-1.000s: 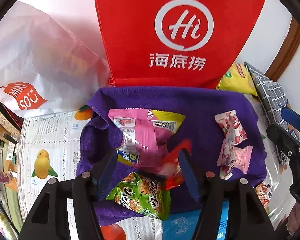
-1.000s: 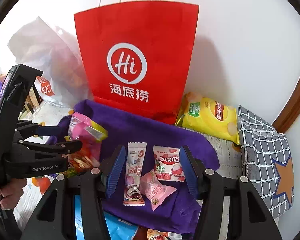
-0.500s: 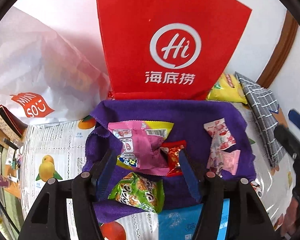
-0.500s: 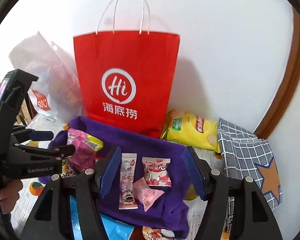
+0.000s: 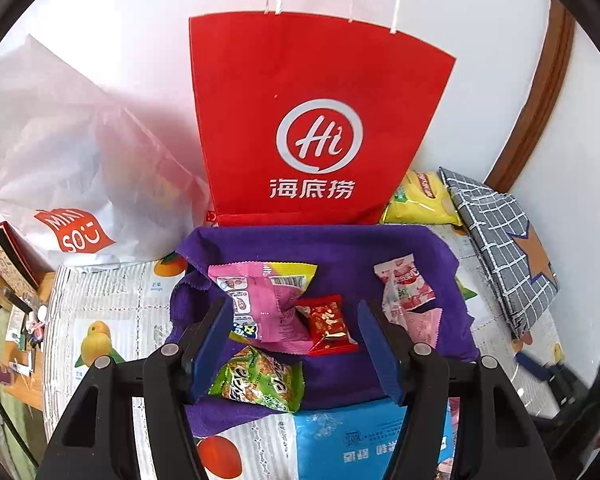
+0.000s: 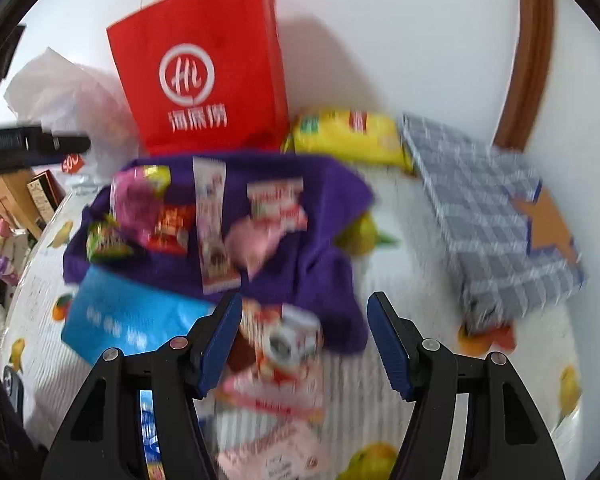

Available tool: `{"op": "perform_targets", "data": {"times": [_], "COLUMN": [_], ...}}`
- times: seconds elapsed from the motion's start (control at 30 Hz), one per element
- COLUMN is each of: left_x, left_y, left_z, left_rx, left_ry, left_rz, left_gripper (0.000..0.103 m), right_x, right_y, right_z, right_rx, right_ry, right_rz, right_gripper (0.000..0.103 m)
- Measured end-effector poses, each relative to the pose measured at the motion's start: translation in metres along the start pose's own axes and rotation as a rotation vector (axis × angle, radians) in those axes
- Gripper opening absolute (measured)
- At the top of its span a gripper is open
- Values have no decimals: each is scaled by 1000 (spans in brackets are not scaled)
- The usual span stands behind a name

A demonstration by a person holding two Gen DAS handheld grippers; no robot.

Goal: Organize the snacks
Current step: 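Grasp a panda-print packet with the right tool while the left tool returns to the pile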

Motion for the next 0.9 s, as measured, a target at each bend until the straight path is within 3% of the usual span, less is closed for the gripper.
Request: {"op": "perform_targets", "data": {"times": [0.17, 0.27, 0.4, 0.5, 0.73, 0.9], "left_x": [10, 15, 22, 23, 25, 39], "left_y": [-11, -20, -37, -51, -65, -78], "left_z": [2, 4, 7, 4, -22, -66], "left_rx": [22, 42, 77, 96, 50, 12], "left_ry": [19, 31, 45, 38, 12, 48], "left_rz": [-13, -17, -18, -28, -36, -58], "left_gripper": [63, 63, 63, 65, 65, 65], "right_x": [-6, -7, -11, -11, 4, 18], "right_y": [9, 26, 35, 26, -29, -67], "right_z": [-21, -32, -43, -42, -33, -44], "right_rx": [-33, -97, -140, -113, -14, 18], "right_ry": [7, 14, 19, -7, 73, 126], "right_rz": [6, 21, 81, 50, 7, -31], "right_gripper": [65, 65, 47, 39, 39, 39]}}
Point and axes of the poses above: each gripper's, at about its wrist camera, not at the fingertips, and y roughly the way its jaws point, x to its right, z to its top, the point moved 6 cm from there along y, roughly the way its jaws point, and after that the axes turned 14 degrees about x, right-handed, at the moved point
